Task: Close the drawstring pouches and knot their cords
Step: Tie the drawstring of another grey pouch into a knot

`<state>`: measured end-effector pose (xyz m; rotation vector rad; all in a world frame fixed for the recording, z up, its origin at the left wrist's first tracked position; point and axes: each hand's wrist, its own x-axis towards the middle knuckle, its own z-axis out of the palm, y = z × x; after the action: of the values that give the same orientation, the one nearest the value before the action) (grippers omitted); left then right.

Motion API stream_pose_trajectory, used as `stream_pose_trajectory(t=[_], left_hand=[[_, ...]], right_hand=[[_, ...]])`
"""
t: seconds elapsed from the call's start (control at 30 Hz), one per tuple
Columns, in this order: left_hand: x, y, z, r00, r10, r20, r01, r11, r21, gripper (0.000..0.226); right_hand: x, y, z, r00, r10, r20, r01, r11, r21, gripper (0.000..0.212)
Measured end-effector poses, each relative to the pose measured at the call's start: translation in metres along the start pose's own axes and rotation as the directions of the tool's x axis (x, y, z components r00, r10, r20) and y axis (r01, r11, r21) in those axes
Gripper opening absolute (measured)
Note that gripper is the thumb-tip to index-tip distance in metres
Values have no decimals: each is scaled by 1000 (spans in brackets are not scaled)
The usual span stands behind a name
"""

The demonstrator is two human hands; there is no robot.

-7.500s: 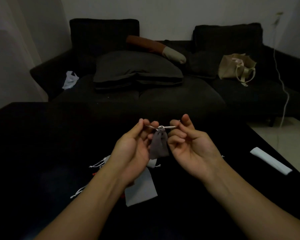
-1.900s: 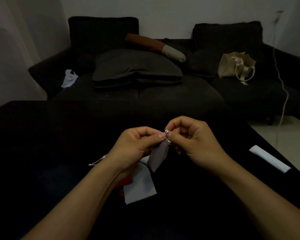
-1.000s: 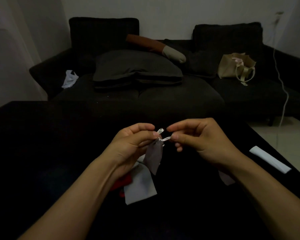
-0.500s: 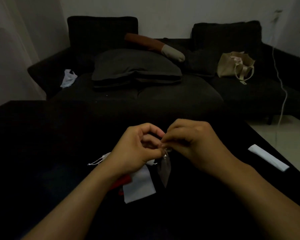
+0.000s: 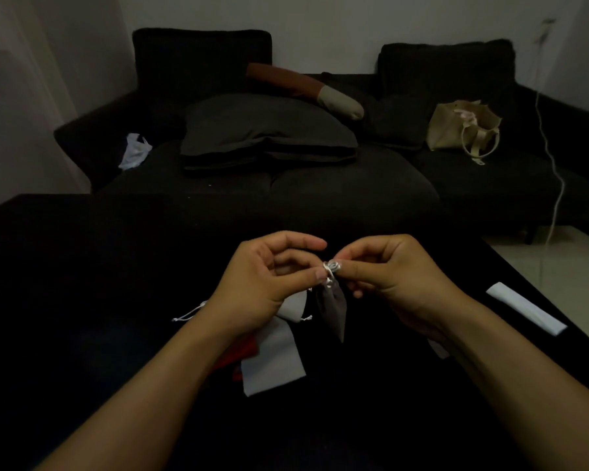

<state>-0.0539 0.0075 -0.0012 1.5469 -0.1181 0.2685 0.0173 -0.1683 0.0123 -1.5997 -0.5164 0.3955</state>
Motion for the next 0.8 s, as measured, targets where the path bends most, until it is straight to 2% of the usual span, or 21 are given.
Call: stream_pose_trajectory(t=[0.13, 0.33, 0.5, 0.7, 0.8], left_hand=[[0, -4, 5, 996, 33, -87, -25, 996, 88, 21], [3, -12, 6, 988, 14, -155, 8, 991, 136, 14], [3, -14, 9, 991, -9, -131, 25, 993, 120, 13], [2, -15, 12, 991, -12, -132, 26, 994, 109, 12], [1, -15, 13, 982, 32, -187, -4, 989, 148, 11]], right_hand=[[0, 1, 3, 999, 32, -14, -32, 999, -17, 7], [-2, -2, 3, 995, 79, 58, -81, 996, 29, 17], [-2, -2, 7, 994, 94, -55, -94, 996, -5, 12], [-1, 2, 9, 985, 149, -91, -156, 985, -75, 9], [1, 6, 14, 972, 205, -115, -203, 979, 21, 12]])
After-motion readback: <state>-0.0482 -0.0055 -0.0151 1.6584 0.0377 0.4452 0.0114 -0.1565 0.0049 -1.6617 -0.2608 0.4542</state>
